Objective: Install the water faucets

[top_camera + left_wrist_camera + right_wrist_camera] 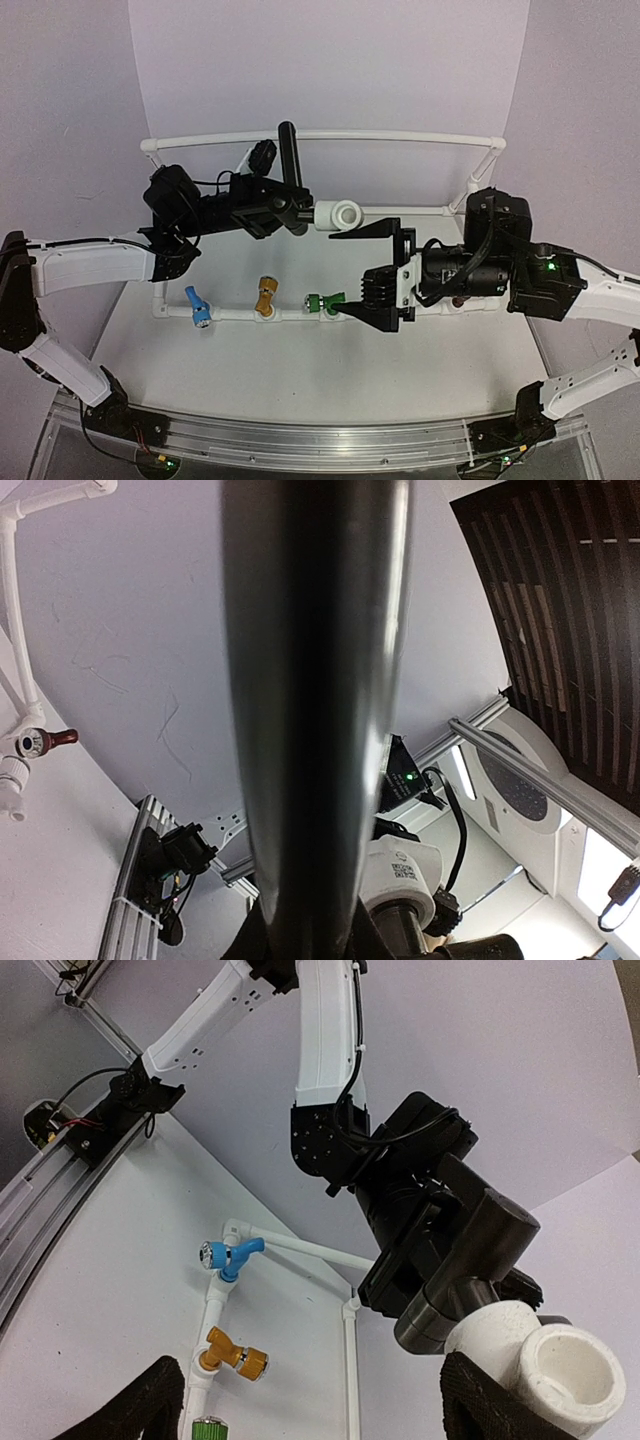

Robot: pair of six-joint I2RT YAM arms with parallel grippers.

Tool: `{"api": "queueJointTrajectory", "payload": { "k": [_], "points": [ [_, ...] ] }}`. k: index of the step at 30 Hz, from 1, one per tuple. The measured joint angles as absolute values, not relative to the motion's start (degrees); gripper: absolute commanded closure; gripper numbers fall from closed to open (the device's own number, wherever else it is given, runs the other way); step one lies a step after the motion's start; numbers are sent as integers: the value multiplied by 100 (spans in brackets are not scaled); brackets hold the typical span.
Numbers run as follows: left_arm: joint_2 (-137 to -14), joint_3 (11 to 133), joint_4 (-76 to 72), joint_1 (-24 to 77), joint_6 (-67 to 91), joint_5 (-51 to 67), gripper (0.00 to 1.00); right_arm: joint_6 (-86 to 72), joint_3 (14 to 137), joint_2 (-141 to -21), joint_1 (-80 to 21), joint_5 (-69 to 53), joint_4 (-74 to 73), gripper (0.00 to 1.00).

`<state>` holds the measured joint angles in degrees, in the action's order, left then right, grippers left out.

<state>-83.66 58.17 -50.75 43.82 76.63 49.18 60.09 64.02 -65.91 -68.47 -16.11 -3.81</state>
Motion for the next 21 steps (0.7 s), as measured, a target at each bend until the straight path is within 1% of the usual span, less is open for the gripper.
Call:
{"api": "queueJointTrajectory", "payload": {
  "k": [8,21],
  "points": [
    [-8366,5817,-4738,4353,7384,4910,100,6064,6427,-6624,-6858,-1542,-406,14],
    [-8394,5817,-4453,4344,7152,5293,100,6364,6429,-6626,-6781,-1448,-467,14]
  ]
}}
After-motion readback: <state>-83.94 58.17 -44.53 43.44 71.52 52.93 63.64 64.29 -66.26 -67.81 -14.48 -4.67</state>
